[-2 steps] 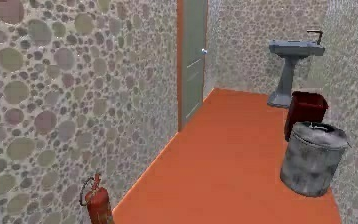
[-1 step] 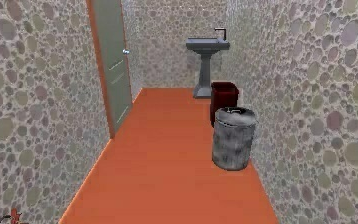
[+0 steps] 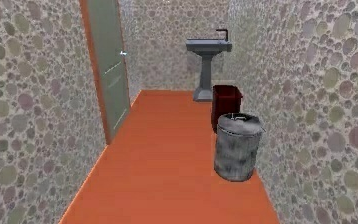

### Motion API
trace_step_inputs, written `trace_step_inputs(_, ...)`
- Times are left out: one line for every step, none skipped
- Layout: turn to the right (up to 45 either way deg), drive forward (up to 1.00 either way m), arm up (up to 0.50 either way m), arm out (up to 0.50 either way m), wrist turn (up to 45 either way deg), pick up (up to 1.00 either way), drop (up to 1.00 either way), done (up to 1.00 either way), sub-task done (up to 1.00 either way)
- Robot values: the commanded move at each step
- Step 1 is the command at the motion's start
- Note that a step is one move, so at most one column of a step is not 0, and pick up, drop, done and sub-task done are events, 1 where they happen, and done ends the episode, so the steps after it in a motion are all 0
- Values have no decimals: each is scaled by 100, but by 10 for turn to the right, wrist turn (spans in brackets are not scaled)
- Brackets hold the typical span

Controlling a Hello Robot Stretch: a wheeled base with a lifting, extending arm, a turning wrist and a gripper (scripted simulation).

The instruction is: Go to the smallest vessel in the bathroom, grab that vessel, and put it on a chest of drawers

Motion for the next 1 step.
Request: trace_step_inputs(-450,0,0,0,0,0,0,0,0)
